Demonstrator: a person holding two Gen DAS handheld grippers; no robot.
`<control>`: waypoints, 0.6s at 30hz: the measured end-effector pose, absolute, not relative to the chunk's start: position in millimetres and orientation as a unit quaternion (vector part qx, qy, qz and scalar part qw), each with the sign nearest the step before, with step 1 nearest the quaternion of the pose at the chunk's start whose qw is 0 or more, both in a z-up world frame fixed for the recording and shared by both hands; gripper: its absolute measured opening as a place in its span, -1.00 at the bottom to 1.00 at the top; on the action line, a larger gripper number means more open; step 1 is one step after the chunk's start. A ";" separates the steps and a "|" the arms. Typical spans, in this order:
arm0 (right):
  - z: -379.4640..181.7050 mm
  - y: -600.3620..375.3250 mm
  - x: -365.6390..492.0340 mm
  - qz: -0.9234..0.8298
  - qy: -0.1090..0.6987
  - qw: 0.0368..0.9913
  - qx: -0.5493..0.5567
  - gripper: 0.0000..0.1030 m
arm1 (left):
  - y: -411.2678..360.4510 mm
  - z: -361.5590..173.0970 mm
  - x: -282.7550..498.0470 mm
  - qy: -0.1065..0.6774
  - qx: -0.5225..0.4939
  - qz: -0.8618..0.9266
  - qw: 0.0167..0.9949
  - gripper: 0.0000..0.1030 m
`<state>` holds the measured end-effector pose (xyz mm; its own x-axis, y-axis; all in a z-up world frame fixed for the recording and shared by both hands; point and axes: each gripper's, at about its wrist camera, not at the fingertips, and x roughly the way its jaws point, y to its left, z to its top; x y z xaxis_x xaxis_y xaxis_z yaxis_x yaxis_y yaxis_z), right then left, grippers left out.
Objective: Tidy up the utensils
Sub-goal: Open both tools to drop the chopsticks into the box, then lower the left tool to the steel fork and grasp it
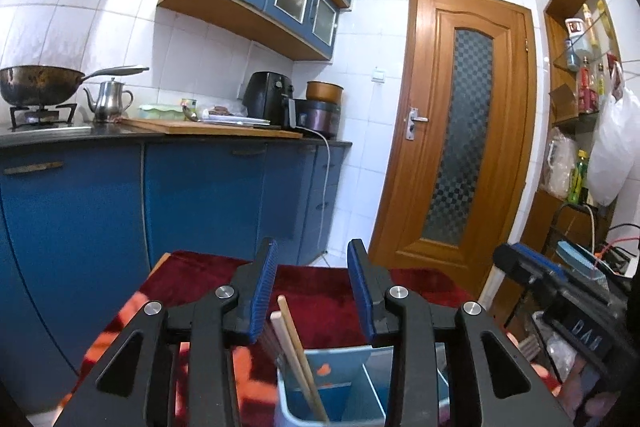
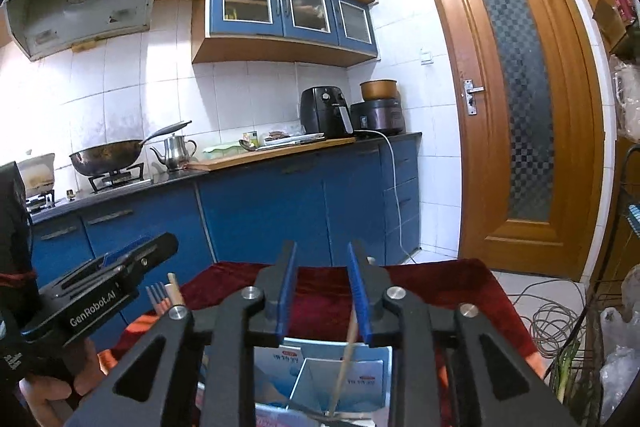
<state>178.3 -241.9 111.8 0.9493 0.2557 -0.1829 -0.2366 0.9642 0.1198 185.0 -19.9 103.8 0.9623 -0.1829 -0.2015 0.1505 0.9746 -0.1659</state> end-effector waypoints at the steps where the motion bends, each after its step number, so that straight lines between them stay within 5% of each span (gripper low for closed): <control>1: 114.6 -244.6 172.1 0.127 0.098 0.986 0.052 -0.45 | -18.9 105.2 180.3 0.110 -0.074 -0.085 0.988 -0.28; 18: 115.8 -261.4 94.5 0.126 0.157 0.978 0.058 -0.44 | -13.1 107.7 116.2 0.216 -0.045 -0.104 0.970 -0.28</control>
